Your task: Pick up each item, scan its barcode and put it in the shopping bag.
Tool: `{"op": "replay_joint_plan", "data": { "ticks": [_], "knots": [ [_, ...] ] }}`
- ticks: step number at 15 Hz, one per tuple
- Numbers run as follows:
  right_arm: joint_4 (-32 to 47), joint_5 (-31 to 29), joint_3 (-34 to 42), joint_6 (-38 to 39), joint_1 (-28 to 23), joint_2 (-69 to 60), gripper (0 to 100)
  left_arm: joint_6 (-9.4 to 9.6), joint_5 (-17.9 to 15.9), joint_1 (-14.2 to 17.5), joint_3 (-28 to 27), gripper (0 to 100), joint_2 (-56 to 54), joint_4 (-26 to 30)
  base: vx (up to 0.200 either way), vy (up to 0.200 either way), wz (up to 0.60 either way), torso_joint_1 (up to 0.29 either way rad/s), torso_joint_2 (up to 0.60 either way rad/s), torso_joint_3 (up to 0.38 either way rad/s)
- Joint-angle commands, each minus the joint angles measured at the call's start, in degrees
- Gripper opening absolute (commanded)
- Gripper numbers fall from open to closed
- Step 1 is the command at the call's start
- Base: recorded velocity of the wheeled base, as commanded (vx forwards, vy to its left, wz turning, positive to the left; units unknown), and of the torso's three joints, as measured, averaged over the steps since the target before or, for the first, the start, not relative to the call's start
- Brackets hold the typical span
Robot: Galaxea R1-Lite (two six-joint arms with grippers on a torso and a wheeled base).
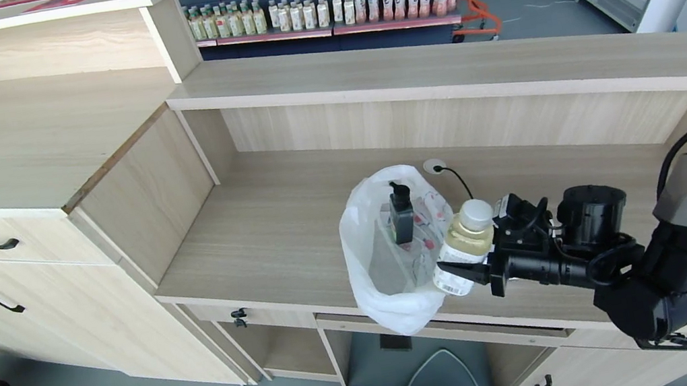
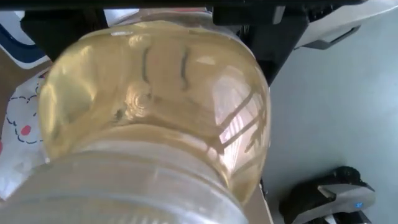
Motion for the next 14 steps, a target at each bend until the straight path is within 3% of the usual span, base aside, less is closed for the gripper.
{"op": "replay_joint_plan", "data": {
  "ticks": [1, 14],
  "knots": [
    [0.07, 0.01, -3.92, -0.65, 0.49, 3.12, 0, -0.01, -0.01, -0.02, 0.01, 100, 0.0, 0.02, 0.0, 0.0, 0.0, 0.0, 0.0, 0.0],
    [-0.01, 3.43, -14.46, -1.09, 2.42, 9.71, 0, -0.01, -0.01, -0.02, 0.01, 100, 0.0, 0.02, 0.0, 0.0, 0.0, 0.0, 0.0, 0.0]
  ]
}}
